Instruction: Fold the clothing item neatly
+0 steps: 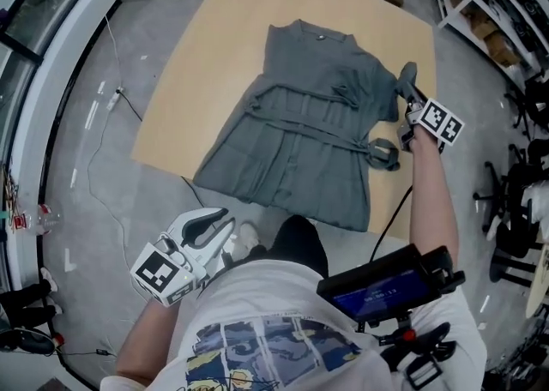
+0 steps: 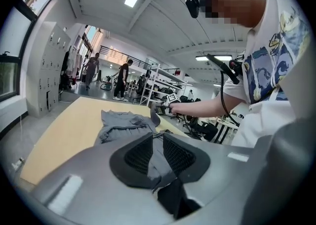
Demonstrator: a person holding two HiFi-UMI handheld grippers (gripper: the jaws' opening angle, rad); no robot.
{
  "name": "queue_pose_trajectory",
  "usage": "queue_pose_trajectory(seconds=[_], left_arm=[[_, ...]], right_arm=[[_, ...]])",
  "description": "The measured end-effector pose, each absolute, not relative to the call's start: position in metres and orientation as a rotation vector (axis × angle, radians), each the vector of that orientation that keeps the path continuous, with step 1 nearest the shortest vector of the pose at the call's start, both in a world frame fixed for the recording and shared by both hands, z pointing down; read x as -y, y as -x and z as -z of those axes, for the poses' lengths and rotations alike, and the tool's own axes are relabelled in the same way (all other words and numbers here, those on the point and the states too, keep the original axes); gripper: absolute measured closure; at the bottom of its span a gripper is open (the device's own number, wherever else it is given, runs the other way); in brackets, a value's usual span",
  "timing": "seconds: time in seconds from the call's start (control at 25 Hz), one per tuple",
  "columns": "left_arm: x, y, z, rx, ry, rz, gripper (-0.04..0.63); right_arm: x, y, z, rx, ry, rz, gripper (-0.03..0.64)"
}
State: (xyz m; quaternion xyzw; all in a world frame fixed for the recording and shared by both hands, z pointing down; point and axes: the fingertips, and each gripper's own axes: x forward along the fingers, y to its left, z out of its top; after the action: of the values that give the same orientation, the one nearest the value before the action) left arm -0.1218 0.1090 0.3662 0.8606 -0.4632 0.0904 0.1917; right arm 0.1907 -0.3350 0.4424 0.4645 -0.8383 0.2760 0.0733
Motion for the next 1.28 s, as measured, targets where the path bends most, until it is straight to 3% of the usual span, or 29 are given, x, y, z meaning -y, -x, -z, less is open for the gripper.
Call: queue_pose_trajectory(seconds=[0.56, 1.28], left_arm=[[-0.062, 0.145, -0.362, 1.304, -2.41, -0.223, 0.525], [-0.021, 0.164, -0.38, 1.418, -2.234, -0.263, 0.525]], right_arm=[[0.348, -0.041, -0.466, 2.491, -1.146, -0.735, 0.589], [0.356, 0.1, -0.571, 2.343, -0.788, -0.543, 0.589]])
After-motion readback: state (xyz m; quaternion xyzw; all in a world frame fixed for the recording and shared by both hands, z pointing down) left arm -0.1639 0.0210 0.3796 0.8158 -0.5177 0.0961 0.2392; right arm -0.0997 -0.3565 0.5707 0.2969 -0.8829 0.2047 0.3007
